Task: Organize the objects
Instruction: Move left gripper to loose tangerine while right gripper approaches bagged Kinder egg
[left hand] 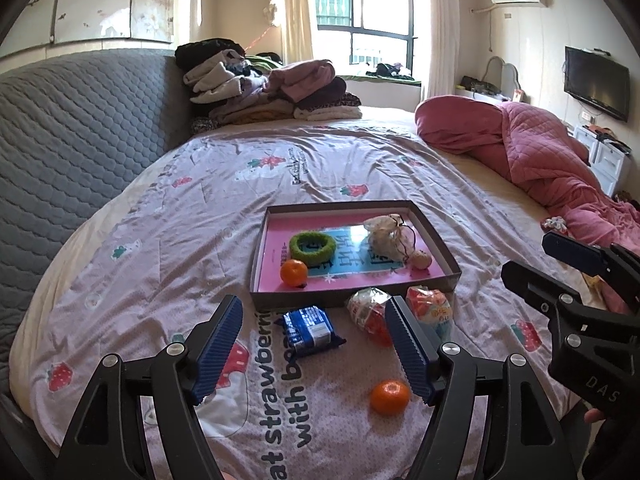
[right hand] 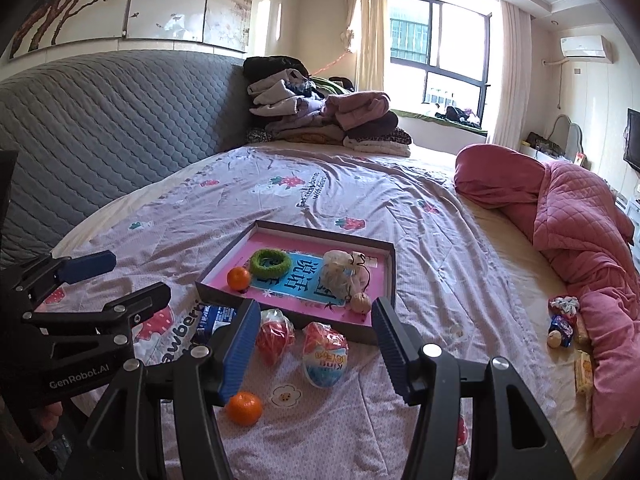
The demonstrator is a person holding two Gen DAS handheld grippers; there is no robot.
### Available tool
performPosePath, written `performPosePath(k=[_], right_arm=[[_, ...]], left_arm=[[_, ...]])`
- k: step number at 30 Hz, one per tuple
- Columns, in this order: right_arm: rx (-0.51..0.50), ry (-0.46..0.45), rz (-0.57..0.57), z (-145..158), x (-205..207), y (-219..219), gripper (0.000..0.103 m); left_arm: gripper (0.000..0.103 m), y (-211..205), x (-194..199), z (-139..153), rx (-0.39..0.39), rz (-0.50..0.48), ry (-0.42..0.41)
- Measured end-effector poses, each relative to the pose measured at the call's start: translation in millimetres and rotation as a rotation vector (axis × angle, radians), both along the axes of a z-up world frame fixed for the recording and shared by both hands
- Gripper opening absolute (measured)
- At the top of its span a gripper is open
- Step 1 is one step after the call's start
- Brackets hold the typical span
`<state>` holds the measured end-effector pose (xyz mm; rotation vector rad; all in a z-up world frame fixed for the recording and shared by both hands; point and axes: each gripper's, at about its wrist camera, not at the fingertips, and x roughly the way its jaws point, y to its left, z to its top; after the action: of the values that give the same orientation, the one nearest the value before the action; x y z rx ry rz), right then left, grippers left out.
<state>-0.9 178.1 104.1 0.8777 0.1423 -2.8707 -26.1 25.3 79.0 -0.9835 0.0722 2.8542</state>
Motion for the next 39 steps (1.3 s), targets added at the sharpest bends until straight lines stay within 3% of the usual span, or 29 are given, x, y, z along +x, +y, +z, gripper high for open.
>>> performPosePath(k=[39], right_arm=[[0.005,-0.091,-0.017,-49.0,2.1,8.8,0.058]], left_arm=[[0.075,30.1,15.3,-75.4,-0.068,-0.082,-0.123]])
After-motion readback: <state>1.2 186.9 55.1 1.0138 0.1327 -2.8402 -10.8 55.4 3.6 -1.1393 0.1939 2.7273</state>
